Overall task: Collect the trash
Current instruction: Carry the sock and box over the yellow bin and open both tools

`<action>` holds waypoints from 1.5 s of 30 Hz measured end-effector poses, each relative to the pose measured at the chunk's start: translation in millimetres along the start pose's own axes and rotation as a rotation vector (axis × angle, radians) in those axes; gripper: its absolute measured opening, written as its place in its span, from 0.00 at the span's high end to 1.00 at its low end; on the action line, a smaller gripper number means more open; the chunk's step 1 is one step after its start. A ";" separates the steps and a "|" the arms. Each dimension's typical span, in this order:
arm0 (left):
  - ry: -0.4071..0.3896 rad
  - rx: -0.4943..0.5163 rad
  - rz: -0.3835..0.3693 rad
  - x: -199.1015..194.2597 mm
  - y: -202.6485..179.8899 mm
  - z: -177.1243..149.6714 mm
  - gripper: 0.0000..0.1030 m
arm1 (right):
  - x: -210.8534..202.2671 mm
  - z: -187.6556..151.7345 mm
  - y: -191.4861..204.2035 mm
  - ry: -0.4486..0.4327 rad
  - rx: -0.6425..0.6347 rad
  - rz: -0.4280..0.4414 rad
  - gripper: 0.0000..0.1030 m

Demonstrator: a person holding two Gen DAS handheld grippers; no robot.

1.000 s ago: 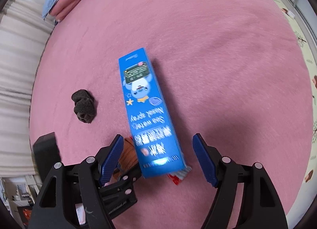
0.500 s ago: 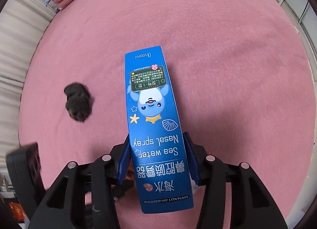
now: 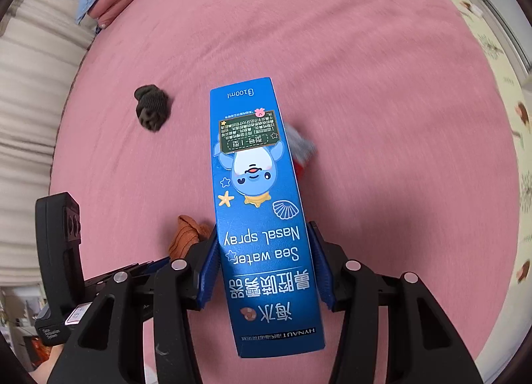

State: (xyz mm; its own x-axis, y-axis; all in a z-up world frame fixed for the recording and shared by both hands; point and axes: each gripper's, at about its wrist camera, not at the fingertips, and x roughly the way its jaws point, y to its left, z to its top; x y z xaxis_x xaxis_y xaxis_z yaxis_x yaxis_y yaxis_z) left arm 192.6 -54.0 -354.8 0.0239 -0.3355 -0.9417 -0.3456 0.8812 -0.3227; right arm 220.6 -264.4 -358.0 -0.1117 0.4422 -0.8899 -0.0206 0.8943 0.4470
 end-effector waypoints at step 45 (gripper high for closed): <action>0.275 0.490 -0.028 105.3 -338.8 -196.9 0.68 | -178.9 -237.2 -307.9 -0.194 0.675 0.077 0.54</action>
State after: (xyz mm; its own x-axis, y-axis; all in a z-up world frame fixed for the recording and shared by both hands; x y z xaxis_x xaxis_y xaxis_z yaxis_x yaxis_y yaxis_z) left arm 127.5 -453.5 -326.0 -0.2410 -0.3775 -0.8941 0.1292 0.9006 -0.4150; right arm 11.3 -635.1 -314.9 0.0928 0.4540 -0.8861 0.6082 0.6788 0.4115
